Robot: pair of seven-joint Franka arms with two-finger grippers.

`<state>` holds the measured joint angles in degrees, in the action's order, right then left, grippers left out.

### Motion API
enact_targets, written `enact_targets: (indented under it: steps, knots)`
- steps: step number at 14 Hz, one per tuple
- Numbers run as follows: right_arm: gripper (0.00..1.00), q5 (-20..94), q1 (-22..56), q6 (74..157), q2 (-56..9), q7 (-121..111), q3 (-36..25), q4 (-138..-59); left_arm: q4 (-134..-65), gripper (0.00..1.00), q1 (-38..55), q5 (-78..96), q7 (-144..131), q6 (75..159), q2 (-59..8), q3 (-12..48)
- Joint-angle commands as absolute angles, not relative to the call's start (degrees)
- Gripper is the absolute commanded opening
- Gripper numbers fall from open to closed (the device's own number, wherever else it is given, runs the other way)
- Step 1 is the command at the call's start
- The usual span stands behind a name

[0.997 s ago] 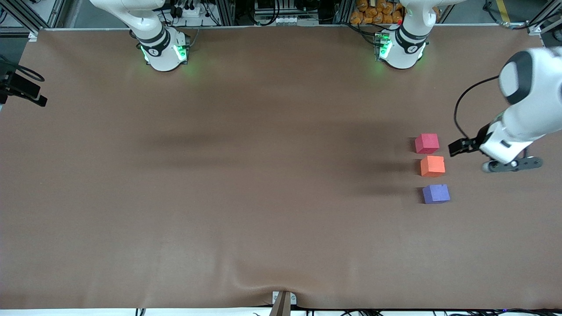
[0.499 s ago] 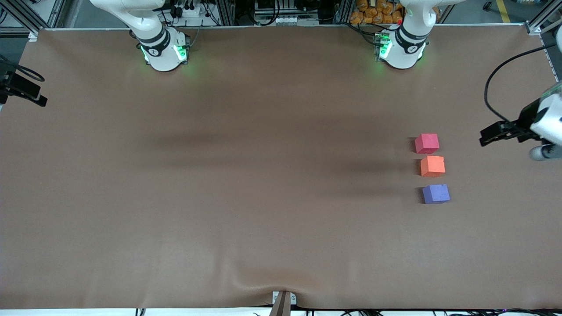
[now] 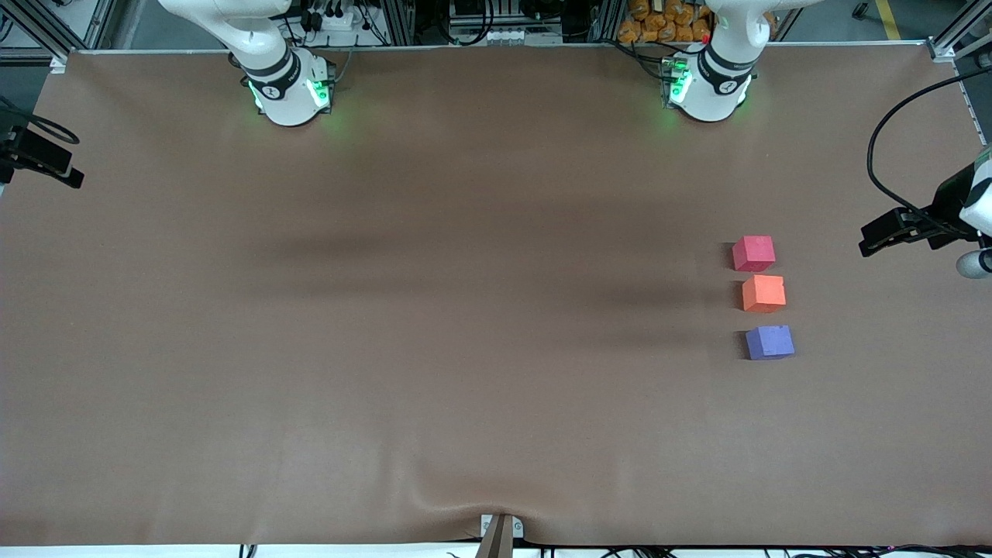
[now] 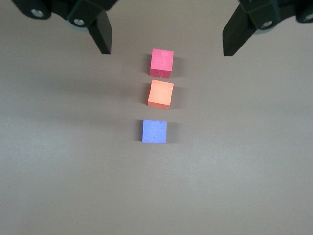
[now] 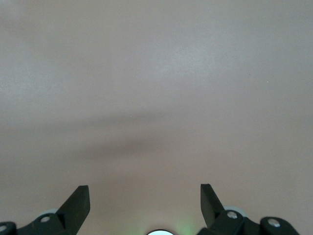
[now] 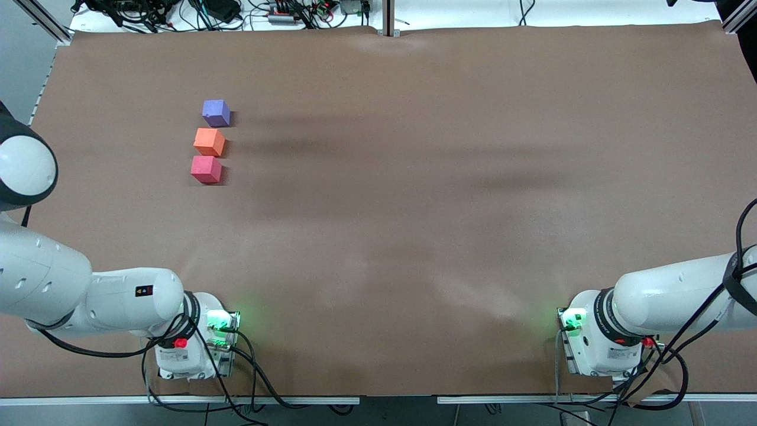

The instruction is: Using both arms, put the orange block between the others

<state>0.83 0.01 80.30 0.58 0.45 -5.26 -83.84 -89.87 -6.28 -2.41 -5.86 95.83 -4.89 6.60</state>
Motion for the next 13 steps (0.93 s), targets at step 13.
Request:
enact_targets:
  steps: [13]
  knots:
    - [1.00,0.3,0.3,80.3,1.1,0.6,-5.2,-83.8,-86.3,1.00,-6.4,-0.3,-6.3,91.0,-1.4,7.8]
